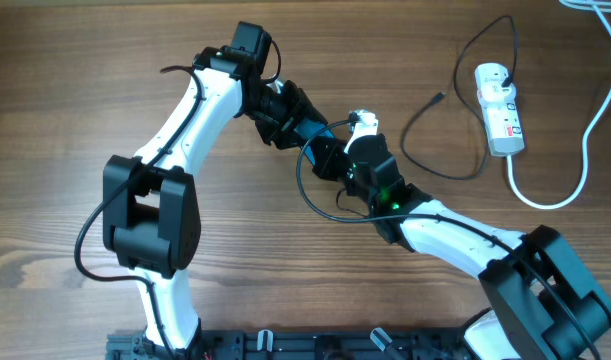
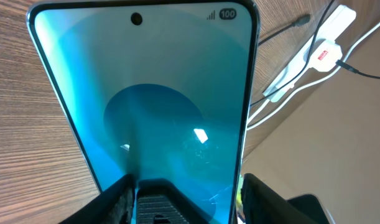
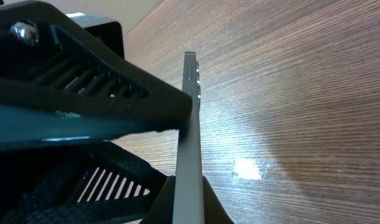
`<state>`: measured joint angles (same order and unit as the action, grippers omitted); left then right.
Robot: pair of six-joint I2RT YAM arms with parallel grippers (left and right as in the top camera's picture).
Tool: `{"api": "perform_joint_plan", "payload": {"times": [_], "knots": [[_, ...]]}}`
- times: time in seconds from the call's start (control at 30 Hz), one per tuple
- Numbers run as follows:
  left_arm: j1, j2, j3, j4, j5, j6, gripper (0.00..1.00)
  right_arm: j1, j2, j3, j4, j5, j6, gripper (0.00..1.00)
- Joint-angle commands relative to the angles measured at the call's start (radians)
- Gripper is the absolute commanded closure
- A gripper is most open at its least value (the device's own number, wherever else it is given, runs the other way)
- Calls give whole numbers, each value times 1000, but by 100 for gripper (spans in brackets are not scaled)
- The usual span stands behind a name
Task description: Plug charger to phone and switch on socket
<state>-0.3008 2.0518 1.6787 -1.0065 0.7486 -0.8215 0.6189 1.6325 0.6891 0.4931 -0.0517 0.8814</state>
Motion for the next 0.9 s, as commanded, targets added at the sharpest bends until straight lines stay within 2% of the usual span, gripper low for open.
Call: {"api": "perform_joint_plan", "payload": {"times": [0.0, 0.07, 0.13, 0.23, 0.3, 0.37, 0.4, 0.5, 0.57, 0.67, 0.8, 0.87], "knots": [[-5, 3, 12, 1, 12, 5, 41, 4, -49, 21, 16, -34, -7, 95], [2, 3, 12, 2, 12, 5, 36, -1, -49, 21, 1, -34, 24, 96], [29, 3, 12, 4, 12, 18, 34, -25, -50, 21, -43, -44, 179, 95], [82, 3, 12, -39, 12, 113, 34, -104, -50, 21, -50, -215, 394, 95], [101, 3, 12, -85, 3, 207, 30, -153, -50, 21, -53, -317, 533, 95], [128, 2, 12, -190, -188, 268, 18, -209, -50, 21, -53, -484, 724, 95], [140, 2, 12, -237, -283, 268, 18, -219, -50, 21, -53, -533, 772, 95], [180, -17, 12, -350, -449, 269, 17, -221, -50, 21, -52, -630, 885, 95], [204, -50, 12, -373, -488, 274, 16, -221, -50, 21, -52, -674, 948, 95], [304, -201, 12, -388, -465, 290, 16, -218, -50, 21, -12, -770, 1163, 96], [389, -344, 12, -380, -191, 290, 17, -195, -50, 21, 154, -752, 1190, 96], [382, -374, 12, -369, -119, 254, 16, -171, -50, 21, 200, -702, 1190, 96]]}}
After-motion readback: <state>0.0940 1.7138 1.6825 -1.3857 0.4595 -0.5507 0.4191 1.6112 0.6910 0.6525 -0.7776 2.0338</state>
